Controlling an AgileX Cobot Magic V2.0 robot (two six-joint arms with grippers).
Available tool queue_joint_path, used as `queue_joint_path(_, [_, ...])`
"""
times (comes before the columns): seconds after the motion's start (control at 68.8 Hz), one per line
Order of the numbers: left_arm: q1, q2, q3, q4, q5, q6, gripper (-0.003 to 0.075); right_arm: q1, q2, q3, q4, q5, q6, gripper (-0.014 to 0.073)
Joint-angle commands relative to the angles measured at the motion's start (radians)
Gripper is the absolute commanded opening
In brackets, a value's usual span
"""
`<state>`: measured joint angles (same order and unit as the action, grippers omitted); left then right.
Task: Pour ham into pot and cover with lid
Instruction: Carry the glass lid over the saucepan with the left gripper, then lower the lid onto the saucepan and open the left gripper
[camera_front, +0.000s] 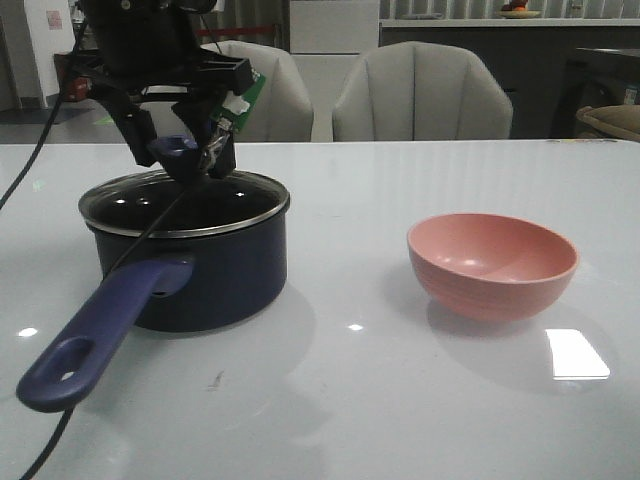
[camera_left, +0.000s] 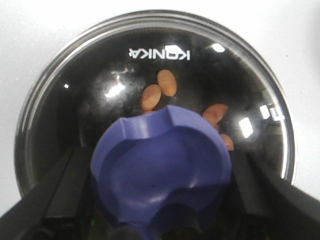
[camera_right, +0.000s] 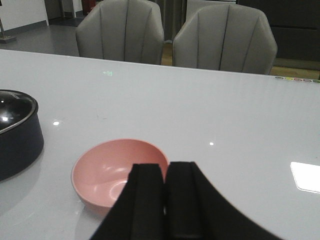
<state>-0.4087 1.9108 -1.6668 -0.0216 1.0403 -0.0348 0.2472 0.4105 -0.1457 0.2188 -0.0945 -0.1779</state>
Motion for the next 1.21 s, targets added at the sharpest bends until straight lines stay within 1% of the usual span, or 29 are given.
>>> queue_joint_path(0.0, [-0.006,-0.053,-0.041,-0.003,-0.053,-0.001,0.0253,0.001,0.003,-0.028,0.002,-0.088,-0.008,0.0139])
queue_joint_path(0.189, [-0.006,-0.04,-0.041,-0.003,-0.024,-0.001,0.0253,0.001,0.003,-0.028,0.002,-0.088,-0.008,0.0139])
queue_joint_path(0.276, [-0.006,-0.029,-0.041,-0.003,-0.012,-0.001,0.0283,0.001,0.003,-0.028,0.002,-0.088,-0.008,0.0139])
queue_joint_path(0.349, [-0.006,-0.025,-0.041,-0.003,-0.012,-0.001,0.037,0.001,0.003,-0.028,0.002,-0.088,-0.008,0.0139])
queue_joint_path(0.364, [-0.006,-0.025,-0.041,-0.003,-0.012,-0.001,0.037,0.001,0.003,-0.028,0.002,-0.088,-0.008,0.0139])
queue_joint_path(0.378, [-0.006,-0.025,-0.041,-0.003,-0.012,-0.001,0.0409,0.001,0.003,-0.028,0.002,-0.088,-0.008,0.0139])
queue_joint_path(0.393, [-0.006,-0.025,-0.041,-0.003,-0.012,-0.001,0.0419,0.001,0.003,-0.028,0.002,-0.088,-0.008,0.0139])
queue_joint_path(0.407, [-0.006,-0.025,-0.041,-0.003,-0.012,-0.001,0.0448,0.001,0.003,-0.028,0.002,-0.088,-0.008,0.0139])
queue_joint_path(0.422, [-0.006,-0.025,-0.041,-0.003,-0.012,-0.001,0.0448,0.001,0.003,-0.028,0.002,-0.088,-0.008,0.0139])
queue_joint_path(0.436, [-0.006,-0.025,-0.041,-0.003,-0.011,-0.001,0.0487,0.001,0.003,-0.028,0.002,-0.088,-0.008,0.0139])
queue_joint_path(0.48, [-0.006,-0.025,-0.043,-0.003,-0.008,-0.001,0.0522,0.001,0.003,-0.028,0.002,-0.088,-0.008,0.0139])
queue_joint_path(0.494, [-0.006,-0.025,-0.043,-0.003,-0.005,-0.001,0.0549,0.001,0.003,-0.028,0.002,-0.088,-0.008,0.0139])
queue_joint_path(0.582, [-0.006,-0.025,-0.045,-0.001,-0.003,-0.001,0.0592,0.001,0.003,-0.028,0.002,-0.088,-0.008,0.0139])
queue_joint_path(0.713, [-0.006,-0.025,-0.072,-0.001,0.02,-0.001,0.0592,0.001,0.003,-0.028,0.002,-0.088,-0.008,0.0139])
queue_joint_path(0.858, [-0.006,-0.045,-0.123,-0.006,0.091,-0.001,0.0592,0.001,0.003,-0.028,0.002,-0.088,-0.008,0.0139])
queue_joint_path(1.192, [-0.009,-0.216,-0.121,-0.037,0.086,-0.001,0.0583,0.001,0.003,-0.028,0.002,-0.088,-0.008,0.0139])
